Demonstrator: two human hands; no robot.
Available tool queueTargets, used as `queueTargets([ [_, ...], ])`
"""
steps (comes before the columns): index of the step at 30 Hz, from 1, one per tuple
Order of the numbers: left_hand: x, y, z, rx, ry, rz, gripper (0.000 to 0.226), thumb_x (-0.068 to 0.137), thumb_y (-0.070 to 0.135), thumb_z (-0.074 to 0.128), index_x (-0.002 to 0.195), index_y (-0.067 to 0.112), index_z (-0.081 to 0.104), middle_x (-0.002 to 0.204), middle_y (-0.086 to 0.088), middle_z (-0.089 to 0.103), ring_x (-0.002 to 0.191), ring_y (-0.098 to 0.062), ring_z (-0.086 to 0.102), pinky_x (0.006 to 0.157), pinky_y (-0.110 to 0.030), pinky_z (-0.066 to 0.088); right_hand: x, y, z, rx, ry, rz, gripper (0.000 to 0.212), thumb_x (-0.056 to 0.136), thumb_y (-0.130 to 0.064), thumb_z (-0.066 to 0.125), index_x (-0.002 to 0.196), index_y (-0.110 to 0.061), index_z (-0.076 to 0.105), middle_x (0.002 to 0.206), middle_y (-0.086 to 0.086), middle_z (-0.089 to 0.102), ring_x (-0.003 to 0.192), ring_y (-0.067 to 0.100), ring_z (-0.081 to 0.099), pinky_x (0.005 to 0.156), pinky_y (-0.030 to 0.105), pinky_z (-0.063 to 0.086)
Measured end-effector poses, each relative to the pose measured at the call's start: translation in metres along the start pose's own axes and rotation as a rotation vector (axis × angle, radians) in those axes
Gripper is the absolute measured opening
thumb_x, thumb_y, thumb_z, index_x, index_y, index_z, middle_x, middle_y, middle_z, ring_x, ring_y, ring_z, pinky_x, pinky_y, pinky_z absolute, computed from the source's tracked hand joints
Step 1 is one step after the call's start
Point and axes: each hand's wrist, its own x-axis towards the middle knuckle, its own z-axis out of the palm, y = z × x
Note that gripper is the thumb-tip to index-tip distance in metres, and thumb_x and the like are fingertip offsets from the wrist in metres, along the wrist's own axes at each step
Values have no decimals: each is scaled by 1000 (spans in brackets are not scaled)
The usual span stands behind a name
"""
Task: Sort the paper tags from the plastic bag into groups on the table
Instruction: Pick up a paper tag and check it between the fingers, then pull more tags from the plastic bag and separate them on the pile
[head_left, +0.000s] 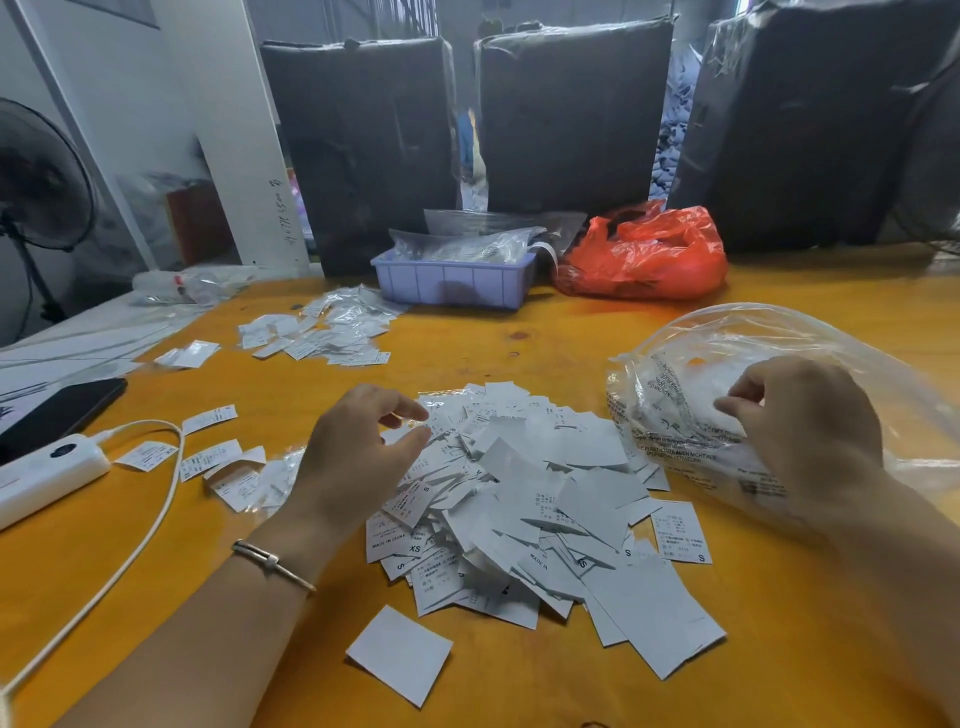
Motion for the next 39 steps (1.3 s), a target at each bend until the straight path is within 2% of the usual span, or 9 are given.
queueTargets([
  [5, -2, 4, 5, -36, -36, 49, 8, 88, 19, 72, 96, 23, 71, 99, 13, 63, 91, 1, 58, 67, -13, 44, -3, -5, -2, 71, 244, -139, 9, 83, -8, 73, 83, 1, 75, 81, 18, 67, 78, 39, 59, 61, 35, 42],
  [9, -5, 9, 7, -98, -88, 65, 10, 88, 22, 73, 95, 29, 70, 100, 16, 63, 91, 2, 60, 66, -9, 47, -11, -24, -11, 429, 301, -222, 8, 87, -10, 69, 89, -4, 74, 77, 5, 67, 61, 19, 55, 58, 23, 42],
  [13, -9, 21, 7, -257, -235, 117, 22, 87, 42, 72, 107, 39, 65, 112, 21, 62, 102, 5, 59, 75, -11, 51, -35, -56, -12, 1080, -94, 3, 7, 86, -6, 66, 88, -11, 72, 70, 4, 71, 58, 9, 59, 54, 17, 47],
  [18, -16, 39, 11, -480, -466, 48, 63, 80, 56, 68, 137, 40, 48, 128, 21, 60, 113, 5, 60, 85, -19, 55, -53, -74, -5, 1374, -526, 104, 15, 70, -16, 69, 82, -7, 72, 75, 15, 72, 58, 16, 61, 50, 21, 44],
  [21, -20, 48, 12, -617, -556, 8, 64, 83, 41, 73, 141, 31, 47, 119, 10, 68, 106, -6, 67, 79, -25, 57, -57, -78, -3, 1405, -665, 66, 18, 66, -17, 74, 82, -7, 72, 76, 16, 72, 62, 19, 63, 53, 21, 47],
  [24, -21, 50, 8, -651, -604, 23, 43, 85, 20, 73, 126, 21, 61, 96, -2, 75, 87, -13, 71, 71, -22, 55, -59, -77, -1, 1390, -684, 37, 20, 63, -16, 78, 81, -7, 73, 76, 16, 71, 63, 19, 64, 55, 22, 47],
  [33, -19, 45, 6, -596, -534, -21, 1, 85, 11, 74, 86, 11, 74, 70, -4, 71, 65, -12, 67, 60, -19, 49, -56, -75, -2, 1279, -661, 55, 12, 75, -1, 72, 86, -4, 70, 78, 13, 74, 65, 17, 66, 57, 21, 50],
  [36, -19, 46, 5, -603, -506, -38, 2, 87, 9, 72, 86, 8, 74, 68, -4, 71, 63, -12, 66, 60, -19, 50, -53, -73, 1, 1215, -524, 42, 19, 79, 12, 65, 84, -5, 71, 74, 10, 74, 62, 15, 65, 56, 18, 49],
  [39, -19, 45, 6, -578, -449, -61, 5, 87, 12, 72, 85, 8, 74, 65, -4, 70, 60, -11, 64, 59, -20, 50, -39, -58, -1, 994, -160, 28, 21, 80, 11, 65, 83, -9, 72, 72, 3, 74, 64, 14, 67, 61, 19, 52],
])
